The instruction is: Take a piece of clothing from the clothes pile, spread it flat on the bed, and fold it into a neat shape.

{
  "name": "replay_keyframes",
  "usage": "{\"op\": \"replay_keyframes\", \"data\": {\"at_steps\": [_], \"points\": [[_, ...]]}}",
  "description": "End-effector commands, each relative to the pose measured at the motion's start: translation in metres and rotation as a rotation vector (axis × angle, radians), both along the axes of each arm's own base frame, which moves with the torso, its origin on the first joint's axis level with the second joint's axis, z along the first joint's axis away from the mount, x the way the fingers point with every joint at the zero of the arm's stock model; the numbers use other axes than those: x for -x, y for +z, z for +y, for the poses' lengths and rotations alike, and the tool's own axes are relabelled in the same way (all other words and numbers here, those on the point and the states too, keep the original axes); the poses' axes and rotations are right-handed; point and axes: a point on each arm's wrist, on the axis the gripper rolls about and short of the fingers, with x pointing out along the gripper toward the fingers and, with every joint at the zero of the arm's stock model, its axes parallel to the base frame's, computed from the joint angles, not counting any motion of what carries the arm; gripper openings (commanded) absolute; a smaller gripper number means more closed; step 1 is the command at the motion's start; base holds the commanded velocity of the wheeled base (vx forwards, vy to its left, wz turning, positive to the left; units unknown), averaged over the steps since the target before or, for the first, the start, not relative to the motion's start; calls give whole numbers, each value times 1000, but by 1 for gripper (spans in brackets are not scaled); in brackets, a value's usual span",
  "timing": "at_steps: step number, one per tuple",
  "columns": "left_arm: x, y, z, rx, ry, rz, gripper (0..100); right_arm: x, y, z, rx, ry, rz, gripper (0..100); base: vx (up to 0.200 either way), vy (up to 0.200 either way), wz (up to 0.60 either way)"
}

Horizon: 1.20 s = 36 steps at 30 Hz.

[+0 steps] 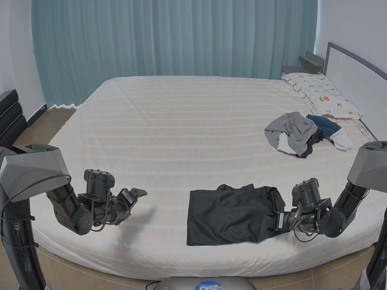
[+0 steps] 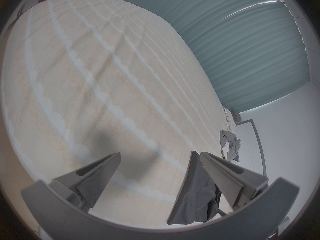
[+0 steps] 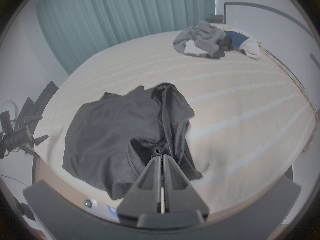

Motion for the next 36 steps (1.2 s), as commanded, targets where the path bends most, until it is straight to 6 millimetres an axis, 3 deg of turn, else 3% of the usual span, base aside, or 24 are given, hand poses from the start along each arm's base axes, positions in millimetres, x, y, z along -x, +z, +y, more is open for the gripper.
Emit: {"op": "replay_keyframes", "data": {"at_steps": [1,12,13,20,30,36], "points": [[0,0,0,0,1,0,100,8,-7,-23,-21,-15,-1,0,0,0,0],[0,0,0,-1,1,-1,100,17,-32,-42,34,-1,-43,0,0,0,0],[0,0,0,-1,1,-1,100,18,-36,-44,40,0,-41,100,0,0,0],[0,-1,0,-1,1,1,100,18,-34,-46,38,-4,-71,100,0,0,0],[-4,-9,-7,-63,53,-27,100,-19,-5,-88,-78,-193,-323,100,0,0,0],[-4,-9,-7,-54,54,-47,100,-33,-4,-74,-246,-188,-327,100,67,0,0]]}}
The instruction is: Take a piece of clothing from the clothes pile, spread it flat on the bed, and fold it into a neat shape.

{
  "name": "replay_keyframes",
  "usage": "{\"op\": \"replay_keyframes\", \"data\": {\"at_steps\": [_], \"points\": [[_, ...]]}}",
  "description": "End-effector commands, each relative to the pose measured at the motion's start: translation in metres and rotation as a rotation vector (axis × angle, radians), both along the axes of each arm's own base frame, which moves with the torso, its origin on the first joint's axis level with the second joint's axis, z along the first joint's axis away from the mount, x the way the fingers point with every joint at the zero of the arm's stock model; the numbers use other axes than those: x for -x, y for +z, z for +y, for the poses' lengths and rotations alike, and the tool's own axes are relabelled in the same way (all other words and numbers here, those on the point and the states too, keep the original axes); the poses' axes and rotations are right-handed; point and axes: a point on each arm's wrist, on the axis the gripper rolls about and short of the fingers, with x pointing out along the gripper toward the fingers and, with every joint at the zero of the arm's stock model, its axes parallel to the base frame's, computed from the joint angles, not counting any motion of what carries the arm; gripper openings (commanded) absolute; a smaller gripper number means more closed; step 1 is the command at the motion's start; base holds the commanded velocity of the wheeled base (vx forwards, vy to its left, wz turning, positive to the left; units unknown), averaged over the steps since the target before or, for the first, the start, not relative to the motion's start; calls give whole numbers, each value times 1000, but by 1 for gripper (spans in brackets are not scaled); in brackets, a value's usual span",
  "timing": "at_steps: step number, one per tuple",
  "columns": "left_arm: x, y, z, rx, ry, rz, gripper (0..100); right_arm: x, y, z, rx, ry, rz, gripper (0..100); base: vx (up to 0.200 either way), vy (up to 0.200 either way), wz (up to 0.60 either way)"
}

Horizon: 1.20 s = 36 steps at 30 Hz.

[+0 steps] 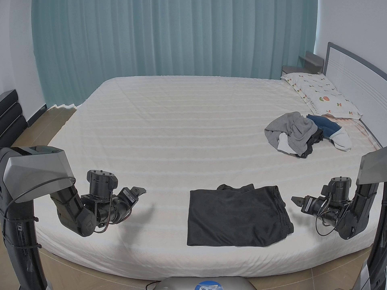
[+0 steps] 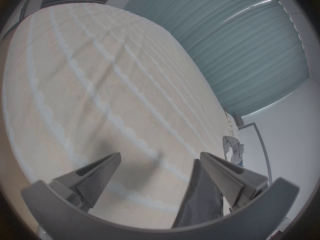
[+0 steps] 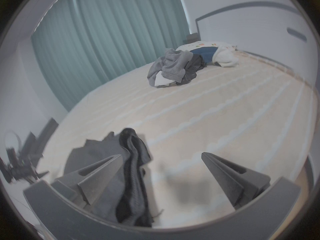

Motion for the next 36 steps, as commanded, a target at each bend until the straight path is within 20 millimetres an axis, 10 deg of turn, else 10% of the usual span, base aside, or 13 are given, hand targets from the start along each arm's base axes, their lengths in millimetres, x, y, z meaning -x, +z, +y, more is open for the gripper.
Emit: {"op": "replay_keyframes", "data": {"at_steps": [1,8,24,25,36], "points": [[1,-5,-1,-4,1,5,100,-18,-3,13,-79,28,-23,100,200,0,0],[0,-8,-1,-13,3,5,100,-40,-22,48,-141,101,-14,100,0,0,0],[1,-8,-2,-14,1,7,100,-61,-16,53,-368,85,67,100,0,0,0],[1,-8,-2,-14,1,7,100,-61,-16,53,-367,82,68,0,0,0,0],[1,-8,-2,-14,1,7,100,-69,-17,26,-373,12,95,0,0,0,0]]}}
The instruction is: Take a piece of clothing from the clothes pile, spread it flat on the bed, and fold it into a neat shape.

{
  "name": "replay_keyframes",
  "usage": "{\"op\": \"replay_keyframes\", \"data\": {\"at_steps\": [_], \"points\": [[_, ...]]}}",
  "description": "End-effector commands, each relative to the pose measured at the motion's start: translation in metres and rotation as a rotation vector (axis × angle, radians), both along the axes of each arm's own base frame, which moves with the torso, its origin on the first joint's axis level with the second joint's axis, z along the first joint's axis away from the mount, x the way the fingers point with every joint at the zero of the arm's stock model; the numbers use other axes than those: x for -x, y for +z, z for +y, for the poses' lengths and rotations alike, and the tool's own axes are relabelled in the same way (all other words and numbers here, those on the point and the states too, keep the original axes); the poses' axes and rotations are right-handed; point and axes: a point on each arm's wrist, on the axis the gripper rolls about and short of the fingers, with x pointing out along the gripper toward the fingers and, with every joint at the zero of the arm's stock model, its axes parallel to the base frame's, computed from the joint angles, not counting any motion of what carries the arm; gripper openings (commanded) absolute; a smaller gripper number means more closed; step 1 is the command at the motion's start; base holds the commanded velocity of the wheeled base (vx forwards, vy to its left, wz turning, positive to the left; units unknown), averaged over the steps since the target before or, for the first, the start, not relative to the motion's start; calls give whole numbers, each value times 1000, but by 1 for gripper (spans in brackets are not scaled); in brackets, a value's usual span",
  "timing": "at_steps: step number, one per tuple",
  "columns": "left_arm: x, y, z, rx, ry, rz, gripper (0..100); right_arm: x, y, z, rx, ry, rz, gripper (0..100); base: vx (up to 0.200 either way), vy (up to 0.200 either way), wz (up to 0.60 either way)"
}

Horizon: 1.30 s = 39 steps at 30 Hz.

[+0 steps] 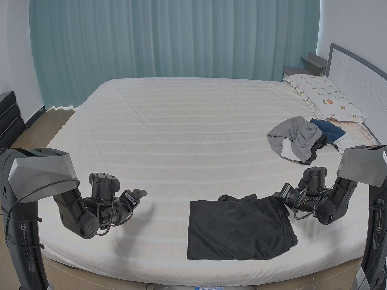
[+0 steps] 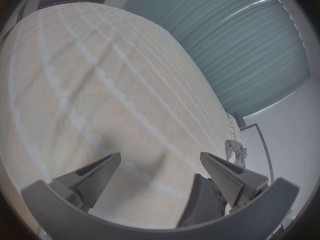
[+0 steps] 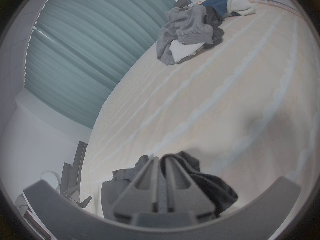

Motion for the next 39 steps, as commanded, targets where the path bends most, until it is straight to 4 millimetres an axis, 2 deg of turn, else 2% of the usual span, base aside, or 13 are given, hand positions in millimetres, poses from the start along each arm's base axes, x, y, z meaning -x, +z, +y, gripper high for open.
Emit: {"op": "replay_keyframes", "data": {"at_steps": [1,6,18,19,23,28,29,33,39], "points": [[0,0,0,0,0,1,100,-7,5,-12,-4,-32,-23,0,0,0,0],[0,0,0,0,0,1,100,-13,10,-20,-7,-61,-53,0,0,0,0],[0,0,0,0,0,1,100,-13,0,-20,-5,-56,-21,0,0,0,0],[0,0,0,1,0,0,100,-13,0,-20,-5,-58,-15,100,0,0,0],[0,0,0,0,0,1,100,-11,2,-22,-6,-64,-27,100,0,0,0],[0,0,0,2,1,0,100,3,21,-26,-19,-56,-40,100,0,0,0],[0,0,0,3,2,1,100,19,28,-26,-36,-16,-24,100,0,0,0],[0,0,0,3,2,1,100,51,38,-25,-60,64,14,100,0,0,0],[0,0,0,3,2,1,100,87,25,-24,16,151,101,100,-67,0,0]]}}
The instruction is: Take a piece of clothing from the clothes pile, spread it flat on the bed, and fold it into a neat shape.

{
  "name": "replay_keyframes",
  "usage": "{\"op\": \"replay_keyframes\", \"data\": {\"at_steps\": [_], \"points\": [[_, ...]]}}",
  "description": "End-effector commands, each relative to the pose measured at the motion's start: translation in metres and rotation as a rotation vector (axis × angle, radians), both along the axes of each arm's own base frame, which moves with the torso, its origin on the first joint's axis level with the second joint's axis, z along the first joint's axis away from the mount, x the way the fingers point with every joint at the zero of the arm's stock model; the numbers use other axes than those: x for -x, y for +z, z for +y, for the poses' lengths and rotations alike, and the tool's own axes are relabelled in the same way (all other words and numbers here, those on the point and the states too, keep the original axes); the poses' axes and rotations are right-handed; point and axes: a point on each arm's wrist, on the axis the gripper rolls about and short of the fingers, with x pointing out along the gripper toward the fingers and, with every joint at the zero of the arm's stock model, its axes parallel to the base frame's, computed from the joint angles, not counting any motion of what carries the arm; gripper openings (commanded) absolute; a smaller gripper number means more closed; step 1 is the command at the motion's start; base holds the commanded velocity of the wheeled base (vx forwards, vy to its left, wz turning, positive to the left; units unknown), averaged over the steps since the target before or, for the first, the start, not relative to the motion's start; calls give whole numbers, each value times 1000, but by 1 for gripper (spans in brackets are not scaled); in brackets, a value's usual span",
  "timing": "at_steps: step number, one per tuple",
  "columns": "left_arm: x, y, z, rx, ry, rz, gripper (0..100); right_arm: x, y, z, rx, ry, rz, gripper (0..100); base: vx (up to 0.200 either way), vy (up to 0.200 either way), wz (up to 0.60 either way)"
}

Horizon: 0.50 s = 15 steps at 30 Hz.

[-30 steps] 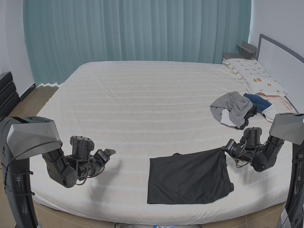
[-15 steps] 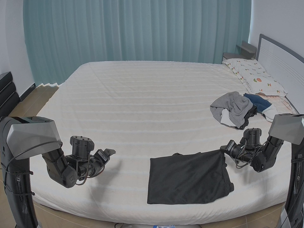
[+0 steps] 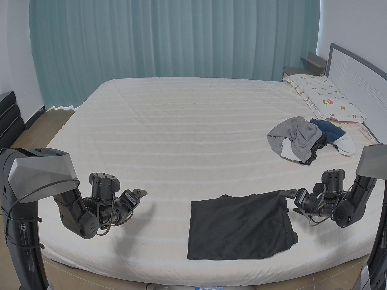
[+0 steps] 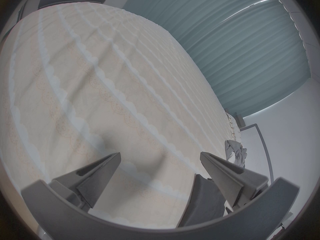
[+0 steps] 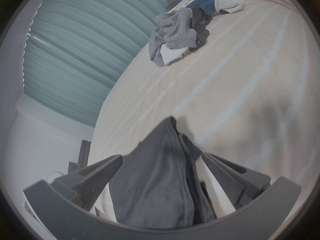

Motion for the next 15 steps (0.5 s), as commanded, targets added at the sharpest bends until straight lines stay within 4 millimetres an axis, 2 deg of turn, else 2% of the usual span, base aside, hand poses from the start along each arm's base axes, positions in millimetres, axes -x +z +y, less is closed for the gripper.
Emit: {"op": "replay_keyframes", "data": {"at_steps": [1,7,10,15], "points": [[0,0,0,-1,-1,1,100,34,4,0,54,82,30,100,-200,0,0],[0,-1,0,-2,-2,3,100,48,-1,5,81,135,30,100,0,0,0],[0,-1,0,-2,-2,3,100,49,-4,7,79,147,21,100,0,0,0],[0,-2,0,-4,-2,4,100,46,-21,11,88,157,16,100,0,0,0]]}}
